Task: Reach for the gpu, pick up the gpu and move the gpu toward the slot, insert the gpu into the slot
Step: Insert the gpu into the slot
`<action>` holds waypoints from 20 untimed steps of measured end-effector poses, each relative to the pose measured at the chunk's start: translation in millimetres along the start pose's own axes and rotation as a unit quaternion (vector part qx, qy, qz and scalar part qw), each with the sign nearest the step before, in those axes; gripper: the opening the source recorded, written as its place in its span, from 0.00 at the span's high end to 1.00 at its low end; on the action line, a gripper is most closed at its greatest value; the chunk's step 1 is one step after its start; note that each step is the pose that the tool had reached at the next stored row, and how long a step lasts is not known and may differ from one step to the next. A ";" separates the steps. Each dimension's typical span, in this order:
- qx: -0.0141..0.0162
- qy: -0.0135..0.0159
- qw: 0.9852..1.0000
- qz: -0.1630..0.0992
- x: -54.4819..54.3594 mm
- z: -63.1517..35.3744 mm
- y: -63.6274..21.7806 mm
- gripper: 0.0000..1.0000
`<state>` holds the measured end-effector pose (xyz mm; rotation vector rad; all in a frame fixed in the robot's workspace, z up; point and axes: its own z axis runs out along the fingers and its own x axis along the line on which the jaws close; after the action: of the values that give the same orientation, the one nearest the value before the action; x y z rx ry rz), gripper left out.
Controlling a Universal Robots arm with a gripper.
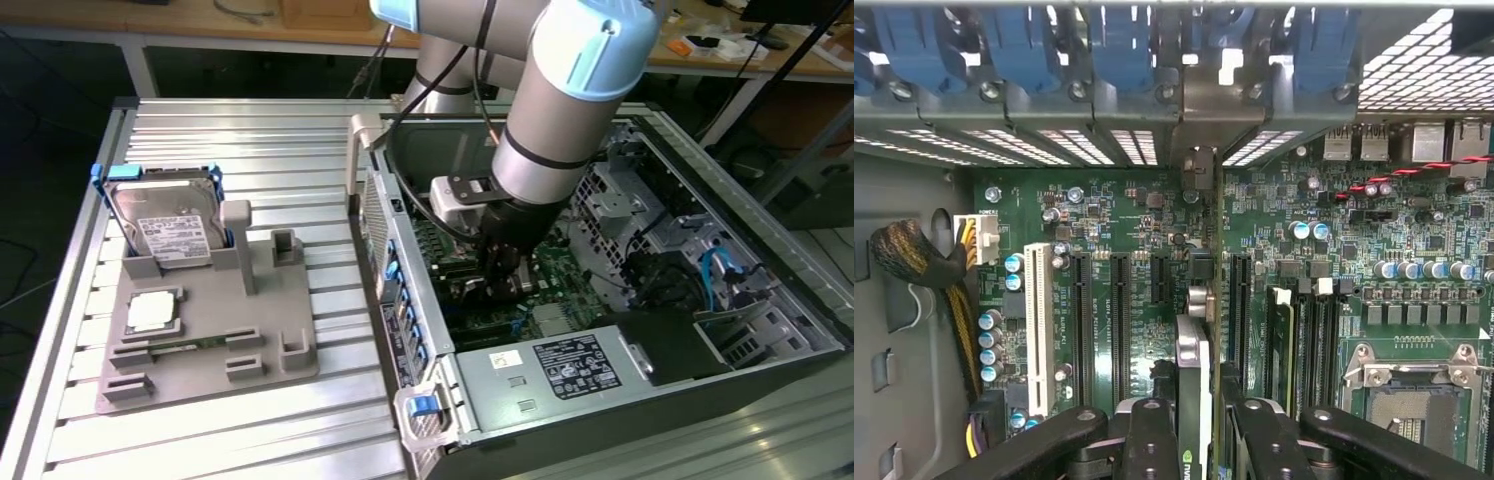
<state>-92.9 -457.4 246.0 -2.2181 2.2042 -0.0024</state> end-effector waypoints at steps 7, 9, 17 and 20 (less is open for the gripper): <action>0.001 0.000 1.000 0.000 0.0 0.0 0.4 0.73; 0.001 0.000 1.000 0.000 0.0 -0.6 0.4 0.73; 0.001 0.000 1.000 0.000 -0.1 -13.0 0.3 0.60; 0.001 0.000 1.000 0.000 -0.3 -23.7 0.2 0.60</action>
<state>-93.5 -457.3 269.7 -2.2171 2.2029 -0.0049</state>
